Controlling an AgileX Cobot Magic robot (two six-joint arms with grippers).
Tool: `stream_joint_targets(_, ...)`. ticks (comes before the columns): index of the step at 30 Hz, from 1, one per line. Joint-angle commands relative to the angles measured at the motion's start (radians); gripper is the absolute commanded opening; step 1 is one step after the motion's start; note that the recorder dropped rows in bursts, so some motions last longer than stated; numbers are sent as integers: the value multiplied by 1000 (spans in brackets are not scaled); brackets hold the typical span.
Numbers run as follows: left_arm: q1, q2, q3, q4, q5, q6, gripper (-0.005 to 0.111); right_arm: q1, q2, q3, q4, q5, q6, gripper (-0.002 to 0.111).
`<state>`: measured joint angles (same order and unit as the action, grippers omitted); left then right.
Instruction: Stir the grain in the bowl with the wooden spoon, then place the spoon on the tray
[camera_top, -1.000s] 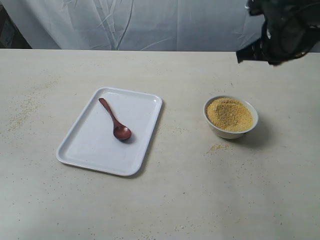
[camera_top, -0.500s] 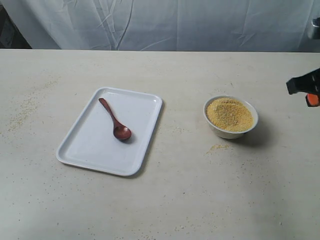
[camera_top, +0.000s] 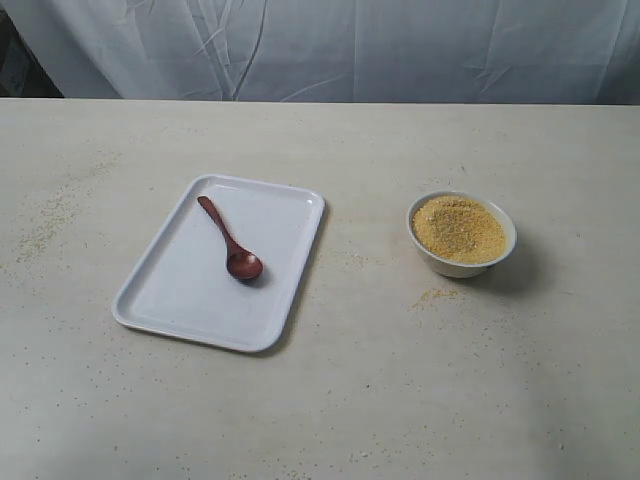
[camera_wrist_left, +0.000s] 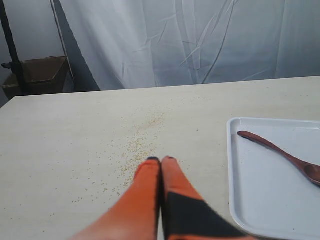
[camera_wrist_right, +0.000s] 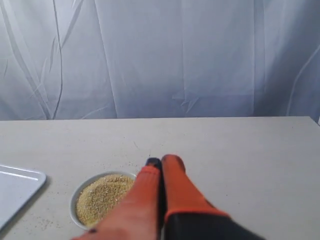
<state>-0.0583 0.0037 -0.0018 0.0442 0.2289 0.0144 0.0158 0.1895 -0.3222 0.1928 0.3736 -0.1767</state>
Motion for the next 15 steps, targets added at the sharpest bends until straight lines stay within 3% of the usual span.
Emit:
stream_joint_targets(1,-4,-4,2,1,-12,-4,0,-4,-44,6,3,-15,-6,-1)
stream_joint_targets(11,-4,-4,2,1,-12,-4,0,-4,-44,8,-31,7,-1,-1)
stream_joint_targets(15,-4,-4,2,1,-12,-4,0,-4,-44,8,-98,55,120,-1)
